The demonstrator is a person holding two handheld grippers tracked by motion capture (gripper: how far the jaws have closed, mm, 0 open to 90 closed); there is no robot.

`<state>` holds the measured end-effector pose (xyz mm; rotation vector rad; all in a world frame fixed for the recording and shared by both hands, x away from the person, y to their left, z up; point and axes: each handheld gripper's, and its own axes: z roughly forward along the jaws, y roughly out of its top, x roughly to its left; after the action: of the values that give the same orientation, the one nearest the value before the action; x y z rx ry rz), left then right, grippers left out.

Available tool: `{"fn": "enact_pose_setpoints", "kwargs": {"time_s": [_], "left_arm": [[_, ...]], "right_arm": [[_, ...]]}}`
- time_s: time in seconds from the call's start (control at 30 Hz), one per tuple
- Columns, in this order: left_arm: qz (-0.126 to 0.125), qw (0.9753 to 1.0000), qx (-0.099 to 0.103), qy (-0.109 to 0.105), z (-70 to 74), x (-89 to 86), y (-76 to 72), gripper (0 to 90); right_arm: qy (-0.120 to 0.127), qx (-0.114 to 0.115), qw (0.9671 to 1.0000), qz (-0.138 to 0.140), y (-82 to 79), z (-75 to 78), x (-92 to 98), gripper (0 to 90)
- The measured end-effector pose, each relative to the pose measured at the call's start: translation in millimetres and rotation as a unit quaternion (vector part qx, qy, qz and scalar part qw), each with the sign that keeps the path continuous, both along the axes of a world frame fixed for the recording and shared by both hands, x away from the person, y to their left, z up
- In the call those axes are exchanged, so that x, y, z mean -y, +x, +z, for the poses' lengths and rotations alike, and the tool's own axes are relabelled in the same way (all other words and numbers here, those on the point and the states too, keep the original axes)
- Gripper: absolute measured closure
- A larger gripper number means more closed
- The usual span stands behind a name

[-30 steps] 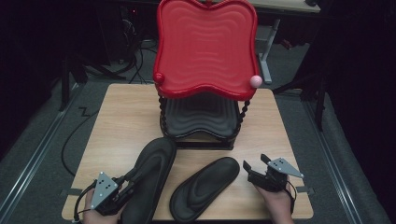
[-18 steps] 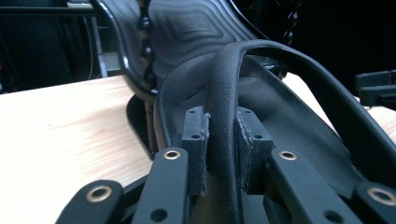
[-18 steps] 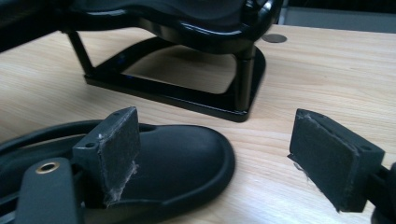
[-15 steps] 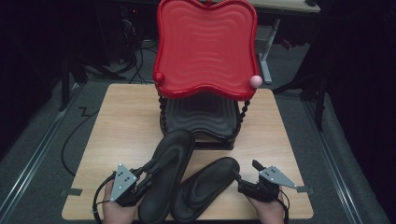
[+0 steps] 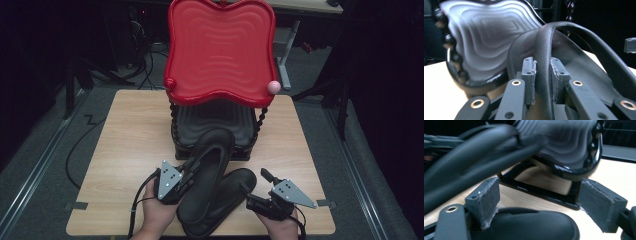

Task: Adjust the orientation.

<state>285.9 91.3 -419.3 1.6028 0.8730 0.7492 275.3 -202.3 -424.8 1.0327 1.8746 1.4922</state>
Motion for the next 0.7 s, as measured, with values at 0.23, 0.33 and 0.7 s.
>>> {"fn": "enact_pose_setpoints", "kwargs": {"time_s": [0.23, 0.33, 0.7], "left_arm": [[0.018, 0.9996, 0.022, 0.004, 8.5, 22.2, 16.3, 76.2], [0.03, 0.9991, 0.03, 0.008, 9.1, 29.5, 23.7, 76.3], [0.074, 0.9954, 0.06, -0.013, 16.3, 29.1, 48.5, 75.9]], "right_arm": [[0.017, 0.018, 0.9996, 0.012, 0.5, 14.8, -14.9, 22.5], [0.019, 0.028, 0.9992, 0.022, 3.2, 19.4, -25.8, 27.2], [-0.005, 0.028, 0.9992, 0.029, 41.3, 21.6, -59.8, 60.7]]}}
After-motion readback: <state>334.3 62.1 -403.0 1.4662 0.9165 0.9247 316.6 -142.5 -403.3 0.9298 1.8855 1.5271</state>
